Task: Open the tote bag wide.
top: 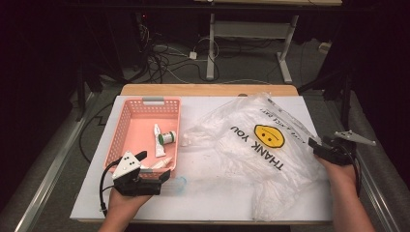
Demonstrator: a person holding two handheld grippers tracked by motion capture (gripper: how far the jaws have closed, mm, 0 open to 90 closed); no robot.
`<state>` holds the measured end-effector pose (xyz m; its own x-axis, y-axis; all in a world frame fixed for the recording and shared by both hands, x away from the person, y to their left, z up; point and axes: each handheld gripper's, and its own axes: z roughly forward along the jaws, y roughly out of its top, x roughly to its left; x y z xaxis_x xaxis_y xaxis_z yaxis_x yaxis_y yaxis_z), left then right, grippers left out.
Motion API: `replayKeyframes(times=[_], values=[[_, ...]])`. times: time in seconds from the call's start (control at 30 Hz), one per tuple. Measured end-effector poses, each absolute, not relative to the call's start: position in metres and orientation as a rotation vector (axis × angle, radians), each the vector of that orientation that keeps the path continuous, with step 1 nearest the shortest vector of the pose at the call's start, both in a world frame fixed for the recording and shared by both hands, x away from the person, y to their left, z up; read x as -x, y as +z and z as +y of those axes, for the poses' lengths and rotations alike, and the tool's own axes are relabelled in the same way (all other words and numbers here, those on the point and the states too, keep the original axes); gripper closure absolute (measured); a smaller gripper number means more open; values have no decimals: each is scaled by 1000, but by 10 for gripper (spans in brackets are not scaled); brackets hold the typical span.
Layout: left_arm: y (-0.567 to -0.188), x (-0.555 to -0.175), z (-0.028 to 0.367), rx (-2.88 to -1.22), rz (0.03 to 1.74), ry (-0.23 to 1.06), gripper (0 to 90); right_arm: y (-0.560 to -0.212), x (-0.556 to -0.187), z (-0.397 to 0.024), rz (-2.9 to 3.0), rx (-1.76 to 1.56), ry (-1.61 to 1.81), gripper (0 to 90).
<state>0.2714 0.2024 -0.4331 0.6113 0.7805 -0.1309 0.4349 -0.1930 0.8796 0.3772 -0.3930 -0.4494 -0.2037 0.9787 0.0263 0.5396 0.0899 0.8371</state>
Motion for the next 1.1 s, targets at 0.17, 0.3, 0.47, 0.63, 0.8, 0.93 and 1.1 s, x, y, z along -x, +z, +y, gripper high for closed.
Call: replayKeyframes(times=[0.17, 0.3, 0.47, 0.63, 0.8, 0.93, 1.1], values=[[-436, -273, 204, -1826, 990, 405, 0, -439, -352, -388, 1819, -1418, 1101, 246], [-437, -272, 204, -1837, 996, 418, 0, -440, -336, -379, 1863, -1373, 1145, 180], [-438, -272, 204, -1837, 998, 412, 0, -445, -326, -367, 1915, -1309, 1175, 144], [-438, -273, 206, -1833, 1001, 409, 0, -452, -325, -350, 2021, -1251, 1179, 3], [-438, -273, 207, -1832, 1007, 414, 0, -452, -323, -333, 2063, -1202, 1200, 2], [-438, -273, 206, -1833, 1005, 412, 0, -450, -322, -319, 2095, -1163, 1260, 2], [-440, -273, 202, -1845, 1003, 404, 0, -449, -321, -300, 2125, -1103, 1259, 2]])
